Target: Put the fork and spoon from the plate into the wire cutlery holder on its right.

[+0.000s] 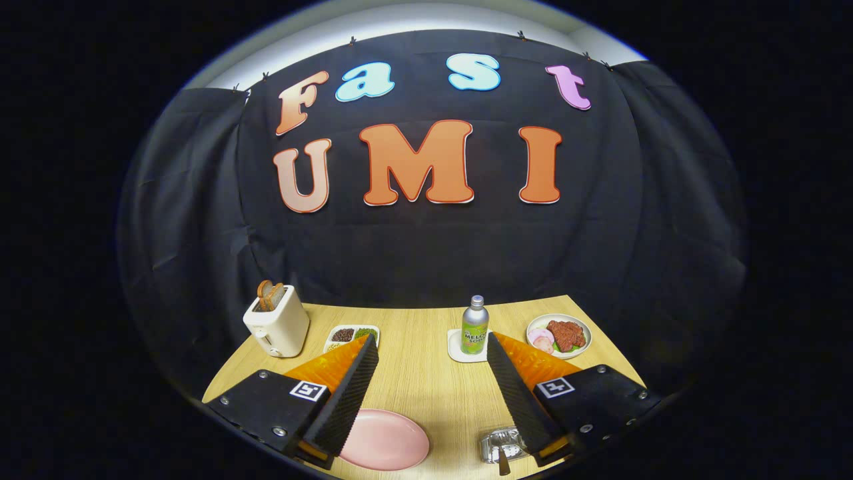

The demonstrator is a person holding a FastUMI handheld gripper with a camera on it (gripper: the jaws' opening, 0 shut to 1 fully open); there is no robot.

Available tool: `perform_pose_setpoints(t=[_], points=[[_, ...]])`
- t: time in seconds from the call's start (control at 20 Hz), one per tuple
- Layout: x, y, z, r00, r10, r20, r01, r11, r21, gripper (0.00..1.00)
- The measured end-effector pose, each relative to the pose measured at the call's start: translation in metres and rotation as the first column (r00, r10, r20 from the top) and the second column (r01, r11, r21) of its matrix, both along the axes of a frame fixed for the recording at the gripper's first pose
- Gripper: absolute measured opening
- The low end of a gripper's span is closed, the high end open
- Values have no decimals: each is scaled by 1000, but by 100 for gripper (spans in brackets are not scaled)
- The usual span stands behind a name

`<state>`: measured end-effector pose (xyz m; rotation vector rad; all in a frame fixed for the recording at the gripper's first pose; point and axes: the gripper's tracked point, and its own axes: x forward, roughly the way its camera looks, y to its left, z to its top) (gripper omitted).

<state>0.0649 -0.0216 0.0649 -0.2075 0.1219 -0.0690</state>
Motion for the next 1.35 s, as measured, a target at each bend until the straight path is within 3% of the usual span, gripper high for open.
perform_pose_setpoints(t=[1.35], points=[[-11,6,-7,1000,18,-8,-18,1000,3,99]])
